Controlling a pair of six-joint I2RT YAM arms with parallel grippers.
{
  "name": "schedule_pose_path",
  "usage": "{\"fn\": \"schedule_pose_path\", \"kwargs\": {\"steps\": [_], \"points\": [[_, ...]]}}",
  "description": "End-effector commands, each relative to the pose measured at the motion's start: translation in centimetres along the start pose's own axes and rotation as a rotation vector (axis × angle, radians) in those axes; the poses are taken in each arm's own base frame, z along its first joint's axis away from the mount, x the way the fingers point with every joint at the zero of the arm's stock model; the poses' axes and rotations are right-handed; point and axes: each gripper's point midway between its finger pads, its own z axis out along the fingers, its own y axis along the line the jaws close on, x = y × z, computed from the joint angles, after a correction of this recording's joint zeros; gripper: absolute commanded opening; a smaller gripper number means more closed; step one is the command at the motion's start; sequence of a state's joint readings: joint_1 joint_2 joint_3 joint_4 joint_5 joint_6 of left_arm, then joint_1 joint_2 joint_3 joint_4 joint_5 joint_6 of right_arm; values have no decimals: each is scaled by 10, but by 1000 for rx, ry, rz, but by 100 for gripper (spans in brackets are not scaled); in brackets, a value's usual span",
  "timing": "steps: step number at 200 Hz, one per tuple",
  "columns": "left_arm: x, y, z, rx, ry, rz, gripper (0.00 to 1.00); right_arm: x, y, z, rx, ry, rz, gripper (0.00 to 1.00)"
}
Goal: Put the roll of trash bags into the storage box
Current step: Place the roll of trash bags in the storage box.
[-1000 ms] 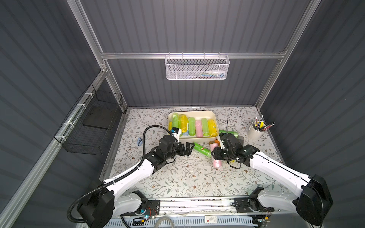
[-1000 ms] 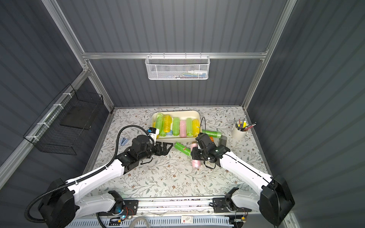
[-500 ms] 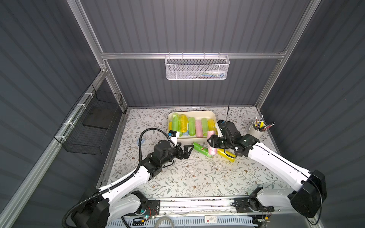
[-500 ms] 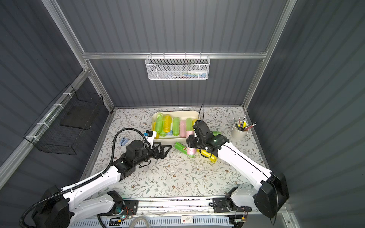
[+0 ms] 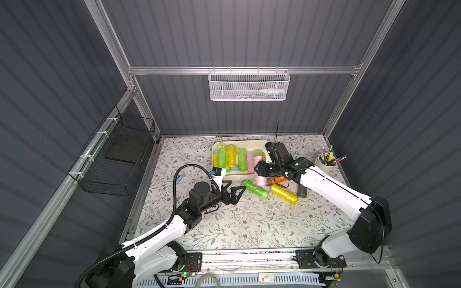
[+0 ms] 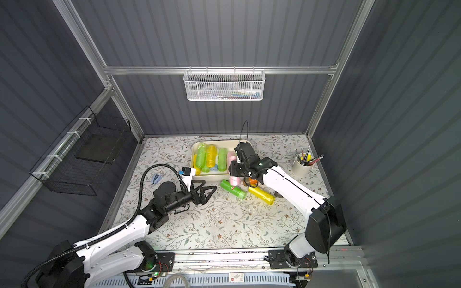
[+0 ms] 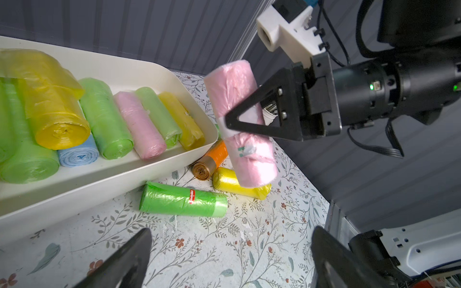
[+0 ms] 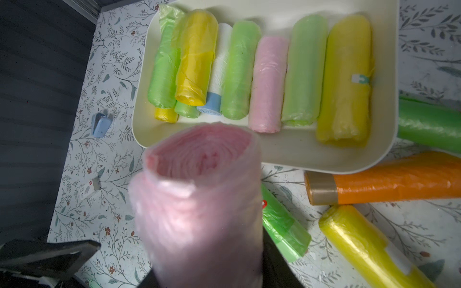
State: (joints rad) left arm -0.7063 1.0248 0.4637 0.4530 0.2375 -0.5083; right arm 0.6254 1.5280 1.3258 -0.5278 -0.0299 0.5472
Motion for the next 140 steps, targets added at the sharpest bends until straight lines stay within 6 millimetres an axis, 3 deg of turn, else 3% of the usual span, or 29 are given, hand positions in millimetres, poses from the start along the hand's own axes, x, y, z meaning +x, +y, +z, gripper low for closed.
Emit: {"fn": "schedule_pose_path", "kwargs": {"steps": [1,83,140], "points": [[-3,-9,-2,50,-24,5,100,-22,7,-2,-14,-45,-25,40],[-2,2,-1,-11,-18,6,100,-60,9,31,-2,-54,-35,40],[-11,-5,8,14,-1,-18,100,-78,14,57,-40,-47,-20,40]]}}
